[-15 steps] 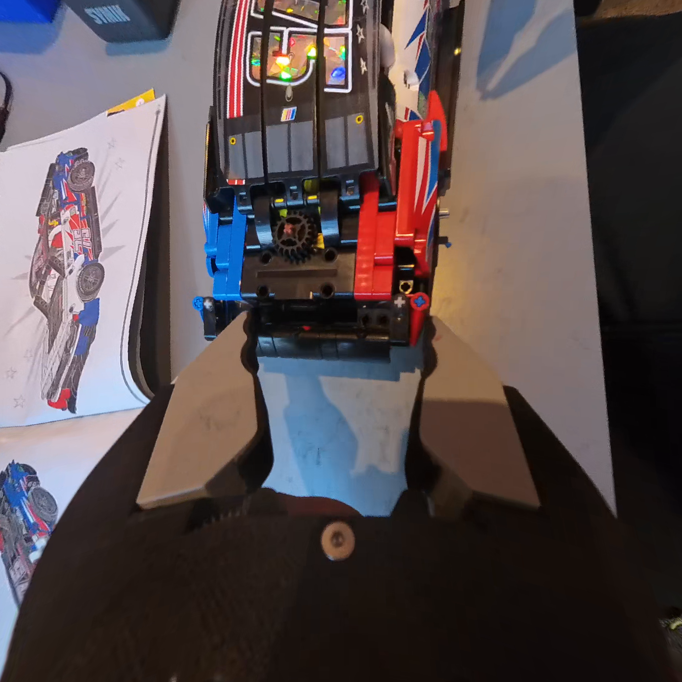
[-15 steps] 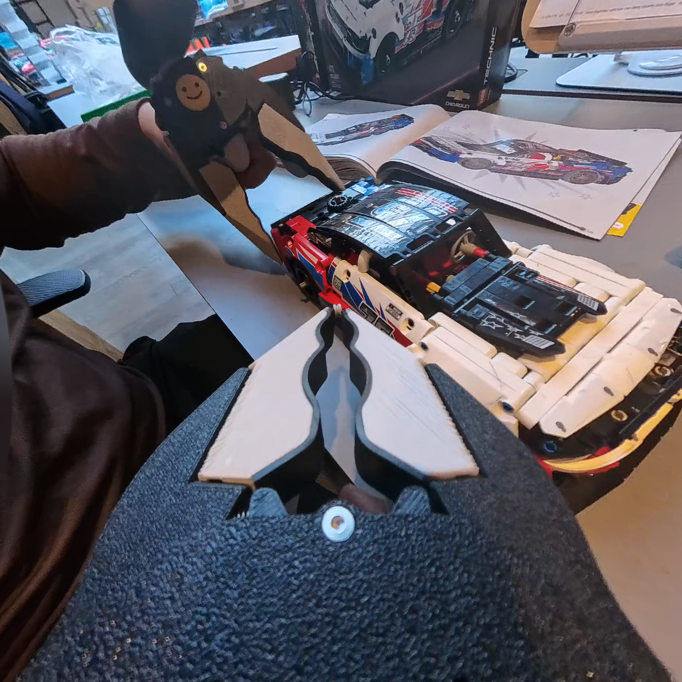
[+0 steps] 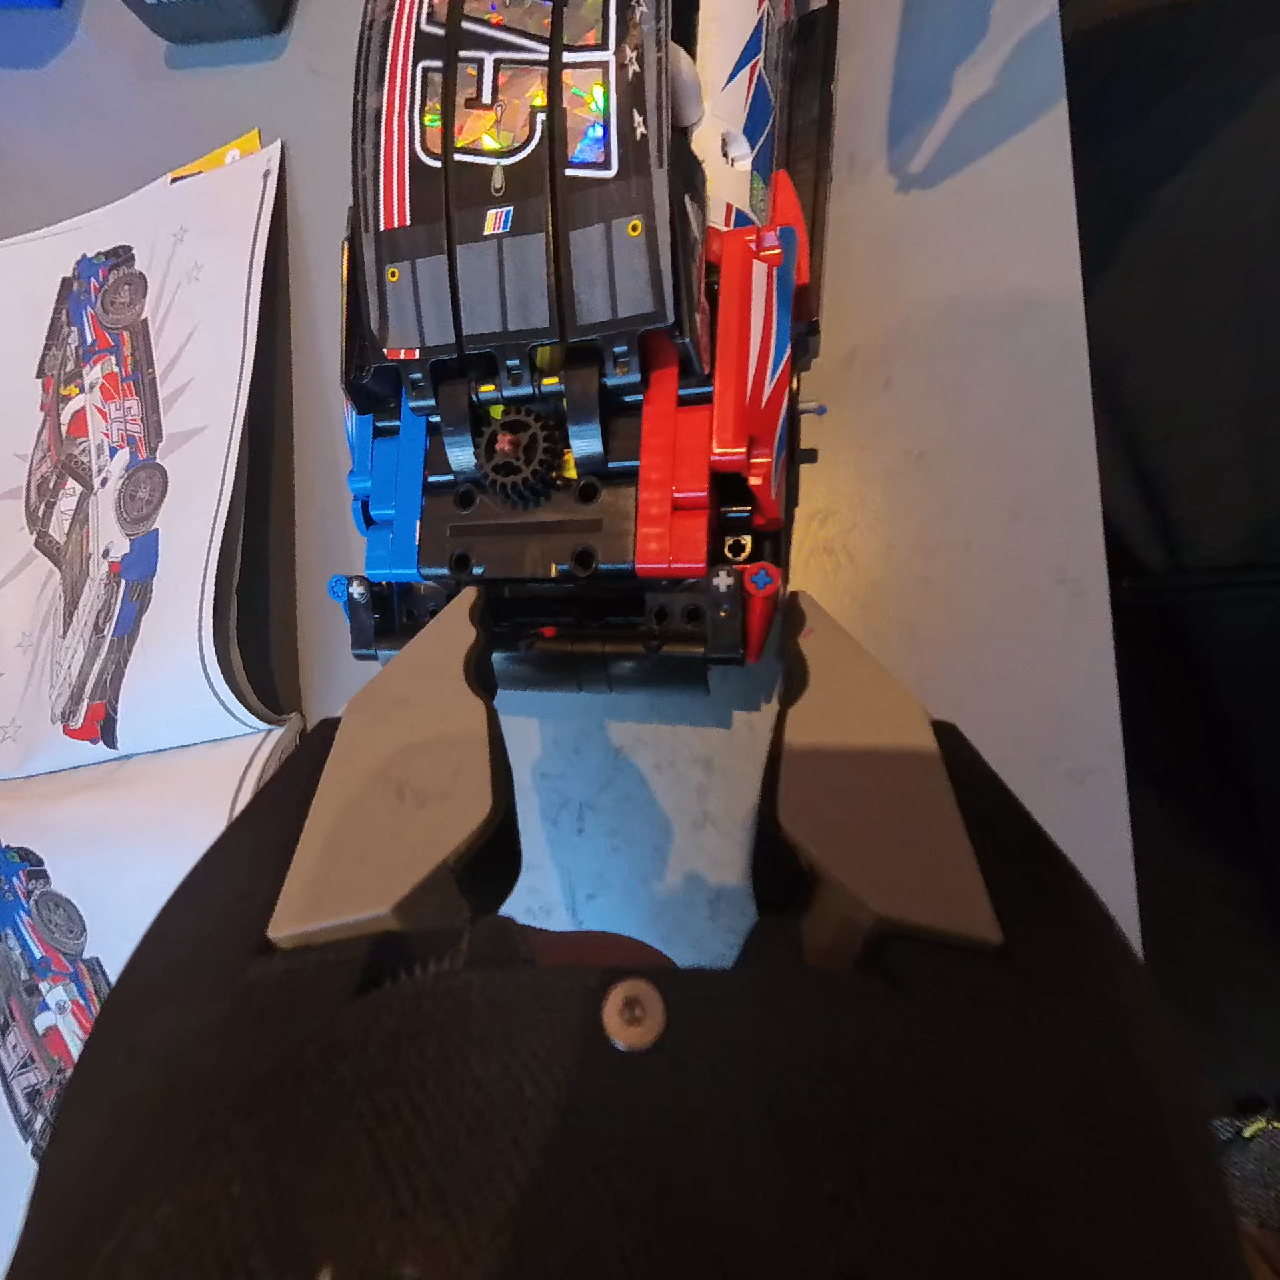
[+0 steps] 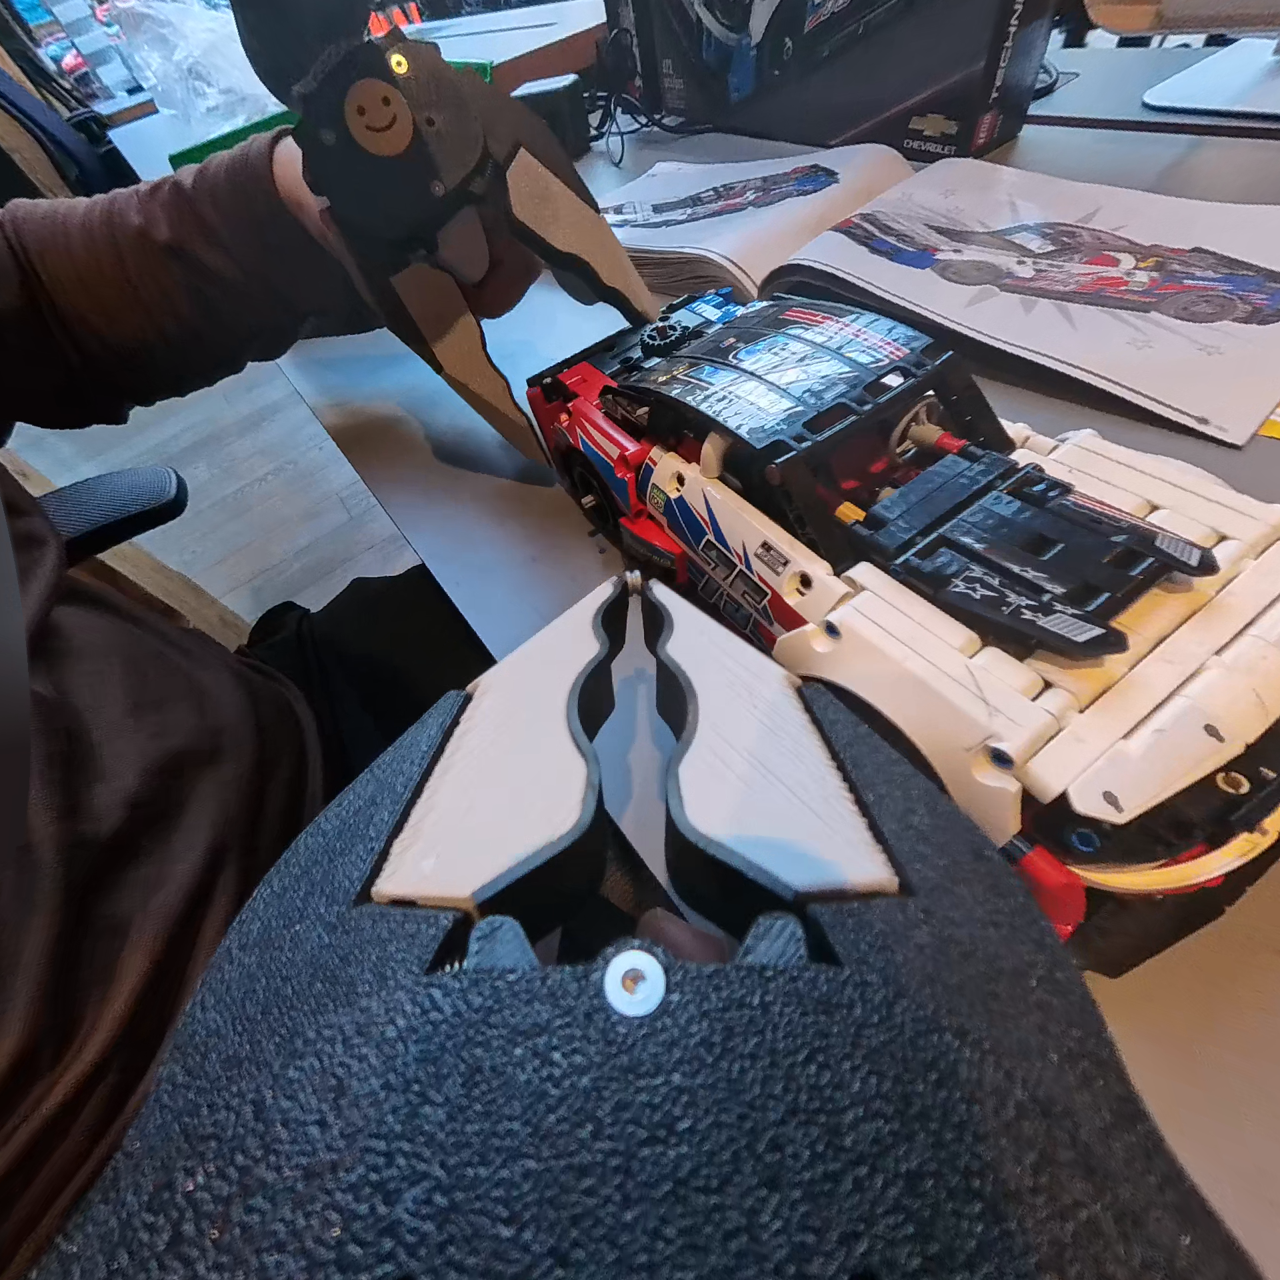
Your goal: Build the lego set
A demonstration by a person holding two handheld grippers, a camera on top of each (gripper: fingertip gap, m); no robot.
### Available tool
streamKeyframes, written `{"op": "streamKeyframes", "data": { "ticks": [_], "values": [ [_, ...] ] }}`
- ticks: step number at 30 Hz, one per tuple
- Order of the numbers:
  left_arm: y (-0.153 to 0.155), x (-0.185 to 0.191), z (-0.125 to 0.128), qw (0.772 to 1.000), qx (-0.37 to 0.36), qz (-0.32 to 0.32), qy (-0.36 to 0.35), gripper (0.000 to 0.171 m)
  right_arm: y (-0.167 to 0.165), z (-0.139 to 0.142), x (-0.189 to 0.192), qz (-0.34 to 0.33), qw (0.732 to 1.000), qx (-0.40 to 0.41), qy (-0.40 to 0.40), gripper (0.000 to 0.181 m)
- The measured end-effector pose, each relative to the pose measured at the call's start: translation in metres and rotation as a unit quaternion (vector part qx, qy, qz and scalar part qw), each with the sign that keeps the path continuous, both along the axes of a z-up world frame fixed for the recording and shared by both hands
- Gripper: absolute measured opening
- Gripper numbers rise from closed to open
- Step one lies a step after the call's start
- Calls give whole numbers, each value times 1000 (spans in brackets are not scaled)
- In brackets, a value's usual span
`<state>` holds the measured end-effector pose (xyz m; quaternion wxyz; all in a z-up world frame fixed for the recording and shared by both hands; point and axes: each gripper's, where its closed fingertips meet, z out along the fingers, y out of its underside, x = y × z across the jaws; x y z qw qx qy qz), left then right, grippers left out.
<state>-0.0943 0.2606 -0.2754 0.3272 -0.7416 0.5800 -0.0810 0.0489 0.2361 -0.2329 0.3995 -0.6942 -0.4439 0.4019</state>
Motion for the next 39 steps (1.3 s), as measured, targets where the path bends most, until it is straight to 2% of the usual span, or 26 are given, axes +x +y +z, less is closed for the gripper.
{"op": "streamKeyframes", "data": {
  "ticks": [11,18,24,34,39],
  "values": [
    [-4,-3,10,1000,6,5,-15,81,-12,-12,-17,32,999,-8,-11,0],
    [-26,23,42,998,23,-41,-51,84,-14,-11,-20,38,999,-15,-4,0],
    [-21,32,24,997,27,-73,-15,87,-17,-13,-22,43,999,-18,-4,0],
    [-22,20,20,996,55,-74,18,86,-17,-13,-20,43,999,-23,1,0],
    [-24,17,21,997,51,-65,7,86,-18,-15,-21,45,999,-23,-1,0]
  ]
}}
